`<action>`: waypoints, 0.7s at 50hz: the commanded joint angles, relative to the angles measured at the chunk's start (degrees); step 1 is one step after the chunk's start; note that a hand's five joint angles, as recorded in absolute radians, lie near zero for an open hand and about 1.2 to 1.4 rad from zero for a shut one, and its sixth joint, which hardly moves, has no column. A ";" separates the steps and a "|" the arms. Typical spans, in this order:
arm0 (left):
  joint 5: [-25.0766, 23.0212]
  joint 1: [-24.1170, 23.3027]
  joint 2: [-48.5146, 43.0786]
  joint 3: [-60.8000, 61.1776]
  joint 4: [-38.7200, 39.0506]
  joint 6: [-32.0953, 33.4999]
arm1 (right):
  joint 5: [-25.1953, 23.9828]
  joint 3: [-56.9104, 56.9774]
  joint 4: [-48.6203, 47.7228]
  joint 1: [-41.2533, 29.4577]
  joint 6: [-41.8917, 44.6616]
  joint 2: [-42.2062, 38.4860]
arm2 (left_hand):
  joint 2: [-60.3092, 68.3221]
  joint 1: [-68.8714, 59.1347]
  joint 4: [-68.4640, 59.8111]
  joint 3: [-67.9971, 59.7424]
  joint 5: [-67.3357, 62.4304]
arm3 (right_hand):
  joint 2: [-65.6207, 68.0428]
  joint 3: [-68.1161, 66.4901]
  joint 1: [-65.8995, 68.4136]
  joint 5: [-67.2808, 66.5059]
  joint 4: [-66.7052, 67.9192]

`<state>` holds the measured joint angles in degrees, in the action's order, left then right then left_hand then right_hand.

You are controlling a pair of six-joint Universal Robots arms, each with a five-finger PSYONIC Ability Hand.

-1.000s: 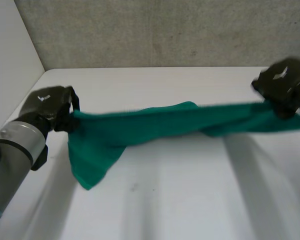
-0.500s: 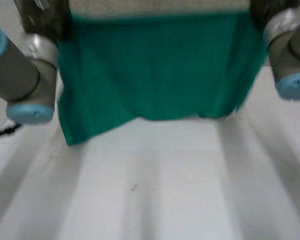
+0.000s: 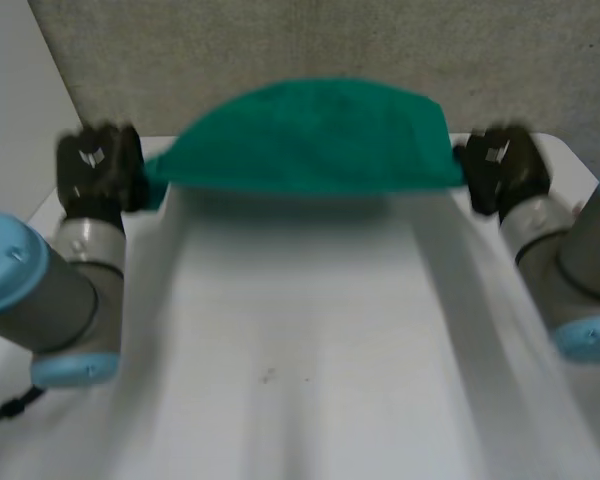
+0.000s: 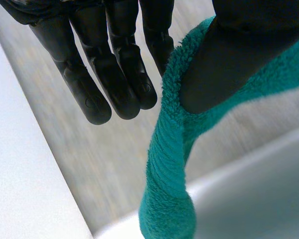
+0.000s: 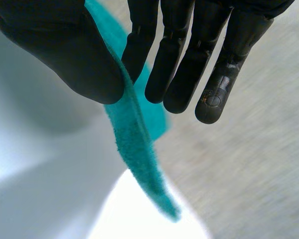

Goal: Fold the towel.

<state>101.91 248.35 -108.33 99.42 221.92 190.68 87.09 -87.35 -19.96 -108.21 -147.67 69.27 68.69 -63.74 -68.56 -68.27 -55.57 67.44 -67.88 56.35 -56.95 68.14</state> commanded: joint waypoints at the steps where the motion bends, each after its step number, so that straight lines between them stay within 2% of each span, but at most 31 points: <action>1: 0.05 -0.76 -6.19 6.05 -7.10 0.39 | 0.19 -2.12 4.66 -0.08 0.28 -10.39 | 11.31 -16.26 -11.44 -11.73 -14.43 | 12.56 -12.12 23.65 -13.05 11.86; 7: 0.05 -2.25 -4.88 7.37 -19.12 0.04 | -0.16 -2.47 10.73 0.28 -0.43 -6.71 | 11.31 -16.26 -11.44 -11.73 -14.43 | 12.56 -12.12 23.65 -13.05 11.86; 10: -0.04 -2.34 -2.60 7.81 -23.53 0.30 | -0.86 -4.30 10.82 0.45 -0.52 -3.37 | -3.41 -1.54 3.28 2.99 0.29 | 12.56 -12.12 23.65 -13.05 11.86; 11: -0.21 -2.34 -0.94 7.89 -26.51 0.39 | -1.13 -5.01 10.82 0.71 -0.52 -2.57 | -16.29 11.34 16.16 15.87 13.17 | 12.56 -12.12 23.65 -13.05 11.86; 12: -0.22 -2.34 -0.92 7.90 -26.54 0.39 | -1.39 -5.72 10.82 1.15 -0.52 -1.96 | -16.42 11.47 16.29 16.00 13.30 | 12.56 -12.12 23.65 -13.05 11.86; 14: -0.83 -2.34 1.61 7.55 -31.42 0.39 | -2.27 -7.47 10.73 2.64 -0.52 -0.29 | -29.79 24.84 29.67 29.37 26.67 | 12.56 -12.12 23.65 -13.05 11.86; 18: -3.11 -1.73 4.87 6.23 -33.74 0.39 | -3.94 -10.20 10.56 4.75 -0.43 2.09 | -36.76 31.80 36.63 36.33 33.64 | 12.56 -12.12 23.65 -13.05 11.86; 25: -8.47 0.99 7.60 2.80 -33.74 0.48 | -6.40 -12.31 9.42 6.87 -0.08 2.53 | -36.27 31.32 36.14 35.85 33.15 | 12.56 -12.12 23.65 -13.05 11.86; 30: -16.36 5.38 6.99 -1.76 -34.18 0.66 | -6.49 -12.49 8.98 6.69 0.01 2.44 | -35.27 30.31 35.14 34.85 32.15 | 12.56 -12.12 23.65 -13.05 11.86; 35: -22.26 7.32 3.84 -4.58 -34.88 2.05 | -6.49 -12.93 8.45 6.43 0.01 1.92 | -33.75 28.80 33.63 33.33 30.63 | 12.56 -12.12 23.65 -13.05 11.86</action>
<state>87.30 252.63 -101.09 98.74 187.69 191.32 80.50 -100.00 -10.99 -101.31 -147.67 71.81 29.97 -30.09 -29.63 -30.50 -19.45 67.44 -67.89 56.35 -57.04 68.14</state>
